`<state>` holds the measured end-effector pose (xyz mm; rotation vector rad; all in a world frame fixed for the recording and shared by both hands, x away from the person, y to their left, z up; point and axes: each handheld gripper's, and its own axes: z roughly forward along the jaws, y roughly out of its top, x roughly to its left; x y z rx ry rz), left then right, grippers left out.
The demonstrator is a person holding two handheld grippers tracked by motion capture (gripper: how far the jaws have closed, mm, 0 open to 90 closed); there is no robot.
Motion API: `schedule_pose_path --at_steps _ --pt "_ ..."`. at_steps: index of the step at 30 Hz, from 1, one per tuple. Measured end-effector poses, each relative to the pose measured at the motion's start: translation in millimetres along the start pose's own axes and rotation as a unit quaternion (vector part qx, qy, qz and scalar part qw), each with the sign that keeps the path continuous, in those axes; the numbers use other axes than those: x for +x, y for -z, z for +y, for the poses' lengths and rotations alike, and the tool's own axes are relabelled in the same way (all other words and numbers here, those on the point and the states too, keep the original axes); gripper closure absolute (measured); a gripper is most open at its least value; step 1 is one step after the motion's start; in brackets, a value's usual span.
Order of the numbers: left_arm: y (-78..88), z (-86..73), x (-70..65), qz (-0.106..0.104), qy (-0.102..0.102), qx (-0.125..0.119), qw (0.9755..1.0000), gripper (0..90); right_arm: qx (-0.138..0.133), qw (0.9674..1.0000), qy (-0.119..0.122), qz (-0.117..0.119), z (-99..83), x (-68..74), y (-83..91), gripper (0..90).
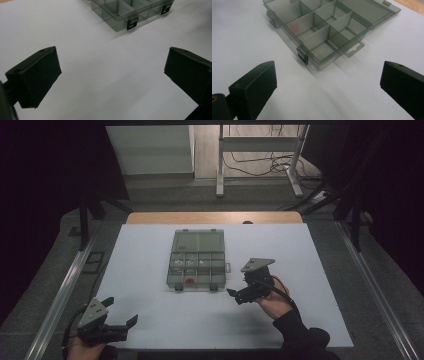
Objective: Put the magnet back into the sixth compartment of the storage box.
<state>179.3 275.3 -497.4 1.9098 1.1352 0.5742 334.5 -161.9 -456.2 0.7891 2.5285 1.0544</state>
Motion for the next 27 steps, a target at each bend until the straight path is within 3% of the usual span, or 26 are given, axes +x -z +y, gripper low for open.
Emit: schedule_pose_path --at_steps 27 --pt "-0.2 0.1 0.0 0.0 0.0 0.001 1.0 1.0 0.011 0.9996 -0.019 -0.016 -23.1 -3.8 20.7 0.3"
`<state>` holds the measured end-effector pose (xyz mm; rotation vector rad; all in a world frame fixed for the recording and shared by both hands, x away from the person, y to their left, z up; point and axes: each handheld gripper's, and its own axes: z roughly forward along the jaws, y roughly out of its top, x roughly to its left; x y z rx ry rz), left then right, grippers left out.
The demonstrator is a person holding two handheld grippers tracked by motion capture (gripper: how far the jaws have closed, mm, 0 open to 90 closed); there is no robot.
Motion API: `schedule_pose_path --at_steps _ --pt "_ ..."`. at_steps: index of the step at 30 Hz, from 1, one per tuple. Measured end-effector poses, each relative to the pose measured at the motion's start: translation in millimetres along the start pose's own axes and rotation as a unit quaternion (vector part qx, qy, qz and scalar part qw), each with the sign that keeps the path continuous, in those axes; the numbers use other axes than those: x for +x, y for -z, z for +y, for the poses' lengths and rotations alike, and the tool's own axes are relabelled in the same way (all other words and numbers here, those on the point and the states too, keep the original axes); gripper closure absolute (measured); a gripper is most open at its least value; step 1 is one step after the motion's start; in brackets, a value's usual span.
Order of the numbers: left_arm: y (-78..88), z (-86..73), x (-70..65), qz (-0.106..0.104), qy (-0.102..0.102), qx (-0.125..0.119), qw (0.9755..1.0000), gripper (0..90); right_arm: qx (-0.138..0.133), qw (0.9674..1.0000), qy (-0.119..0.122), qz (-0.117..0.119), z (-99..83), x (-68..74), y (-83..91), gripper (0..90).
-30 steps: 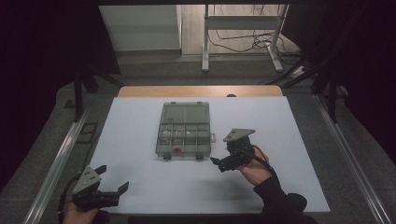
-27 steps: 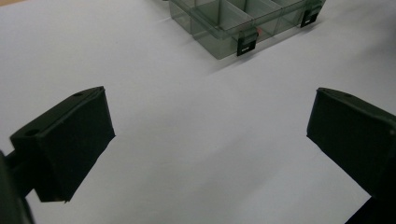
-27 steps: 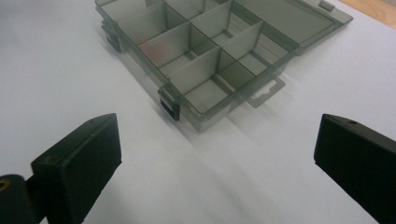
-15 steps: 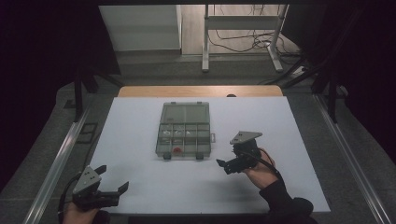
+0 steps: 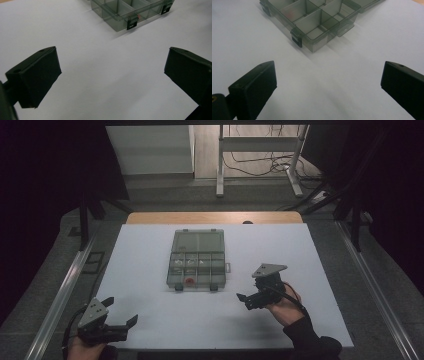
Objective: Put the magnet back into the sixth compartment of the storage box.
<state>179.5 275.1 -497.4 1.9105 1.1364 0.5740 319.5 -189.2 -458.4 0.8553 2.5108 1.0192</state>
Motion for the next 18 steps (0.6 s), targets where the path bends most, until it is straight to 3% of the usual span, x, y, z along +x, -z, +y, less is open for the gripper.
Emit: schedule_pose_path --at_steps 18 --pt "-0.1 0.1 0.1 0.0 0.001 0.001 1.0 0.9 0.001 0.9999 -0.011 -0.011 -16.5 -4.0 15.5 0.2"
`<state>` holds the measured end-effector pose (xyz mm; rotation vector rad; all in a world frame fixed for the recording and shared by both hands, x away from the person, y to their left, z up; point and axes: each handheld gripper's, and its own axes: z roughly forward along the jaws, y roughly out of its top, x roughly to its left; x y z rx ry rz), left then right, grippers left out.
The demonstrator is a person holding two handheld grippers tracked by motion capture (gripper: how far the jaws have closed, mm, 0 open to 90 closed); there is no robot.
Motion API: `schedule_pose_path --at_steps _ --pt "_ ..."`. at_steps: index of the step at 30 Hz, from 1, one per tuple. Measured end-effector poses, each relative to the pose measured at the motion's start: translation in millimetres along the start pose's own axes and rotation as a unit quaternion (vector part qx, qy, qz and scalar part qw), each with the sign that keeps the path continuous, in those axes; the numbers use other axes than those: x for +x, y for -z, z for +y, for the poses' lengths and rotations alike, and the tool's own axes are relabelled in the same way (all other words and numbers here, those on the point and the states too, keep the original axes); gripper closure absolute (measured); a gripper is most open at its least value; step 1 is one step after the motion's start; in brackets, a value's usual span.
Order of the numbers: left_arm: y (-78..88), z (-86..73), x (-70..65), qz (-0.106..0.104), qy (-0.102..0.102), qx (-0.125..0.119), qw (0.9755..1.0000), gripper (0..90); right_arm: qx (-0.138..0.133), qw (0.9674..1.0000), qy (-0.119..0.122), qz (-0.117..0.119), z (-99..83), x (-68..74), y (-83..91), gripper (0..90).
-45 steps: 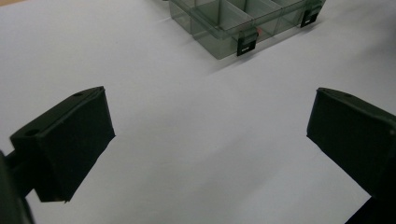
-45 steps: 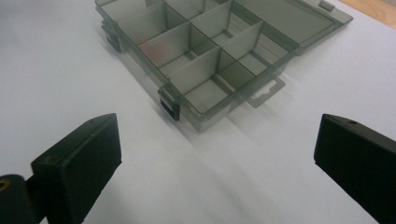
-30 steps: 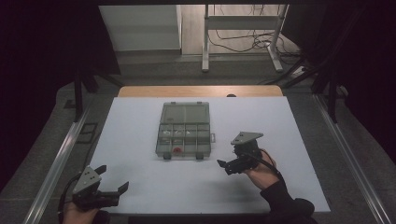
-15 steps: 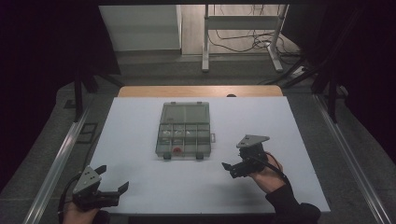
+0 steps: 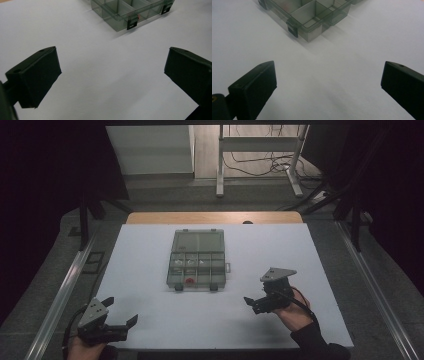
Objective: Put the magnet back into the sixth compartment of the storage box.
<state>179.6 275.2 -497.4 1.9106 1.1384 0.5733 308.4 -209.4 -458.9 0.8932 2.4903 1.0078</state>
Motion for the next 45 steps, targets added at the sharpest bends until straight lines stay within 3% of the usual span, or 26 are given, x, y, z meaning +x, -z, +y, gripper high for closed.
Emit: schedule_pose_path --at_steps 33,45 --pt "-0.1 0.1 0.1 0.001 0.001 0.001 1.0 0.9 -0.008 0.9987 -0.037 -0.035 -30.5 -13.4 30.0 0.0" --pt "-0.1 0.1 0.3 0.001 0.002 0.001 1.0 0.9 -0.012 0.9968 -0.059 -0.053 -43.9 -14.9 40.9 0.0"
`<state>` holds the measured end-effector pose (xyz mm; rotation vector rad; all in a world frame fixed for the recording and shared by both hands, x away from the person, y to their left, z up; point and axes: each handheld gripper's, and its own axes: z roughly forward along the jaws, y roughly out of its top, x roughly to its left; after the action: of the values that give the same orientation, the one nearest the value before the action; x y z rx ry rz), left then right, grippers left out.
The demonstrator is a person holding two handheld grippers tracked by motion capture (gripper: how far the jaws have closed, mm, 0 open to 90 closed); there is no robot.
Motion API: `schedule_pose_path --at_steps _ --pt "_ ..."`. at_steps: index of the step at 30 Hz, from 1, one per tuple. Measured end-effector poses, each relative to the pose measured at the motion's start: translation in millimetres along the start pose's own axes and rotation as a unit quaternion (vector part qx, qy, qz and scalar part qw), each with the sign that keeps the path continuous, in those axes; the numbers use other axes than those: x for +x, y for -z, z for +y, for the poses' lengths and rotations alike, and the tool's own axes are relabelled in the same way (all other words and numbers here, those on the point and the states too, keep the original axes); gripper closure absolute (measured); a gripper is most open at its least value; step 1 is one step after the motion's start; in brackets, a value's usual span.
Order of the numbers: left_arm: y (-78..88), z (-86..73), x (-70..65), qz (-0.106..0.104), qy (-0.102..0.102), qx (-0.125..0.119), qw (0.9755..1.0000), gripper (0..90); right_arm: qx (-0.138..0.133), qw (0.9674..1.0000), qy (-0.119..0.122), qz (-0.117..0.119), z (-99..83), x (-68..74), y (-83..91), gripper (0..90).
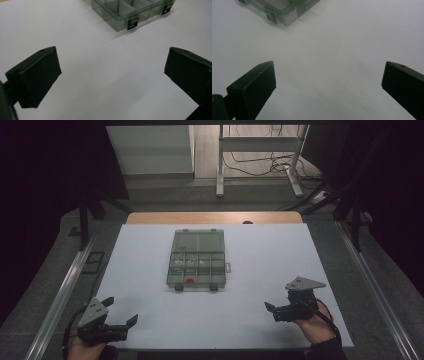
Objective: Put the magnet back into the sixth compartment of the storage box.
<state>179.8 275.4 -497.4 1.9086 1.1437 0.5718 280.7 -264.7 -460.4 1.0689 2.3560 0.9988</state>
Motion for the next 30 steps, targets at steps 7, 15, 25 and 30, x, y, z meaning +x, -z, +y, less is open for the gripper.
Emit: schedule_pose_path --at_steps 7,15,25,30 --pt "0.0 0.0 -0.1 0.0 0.0 0.0 1.0 0.9 -0.005 0.9998 -0.013 -0.011 -8.7 -2.1 7.1 0.0" --pt "0.1 0.0 0.0 0.0 0.0 0.0 1.0 0.9 -0.004 0.9993 -0.024 -0.029 -22.1 -3.6 13.4 0.0" --pt "0.1 0.0 0.0 0.0 -0.001 0.0 1.0 0.9 -0.004 0.9984 -0.038 -0.042 -37.3 -4.1 18.4 0.0" --pt "0.2 -0.1 -0.2 0.0 -0.001 0.0 1.0 0.9 0.003 0.998 -0.041 -0.047 -43.9 -4.5 17.7 0.0"
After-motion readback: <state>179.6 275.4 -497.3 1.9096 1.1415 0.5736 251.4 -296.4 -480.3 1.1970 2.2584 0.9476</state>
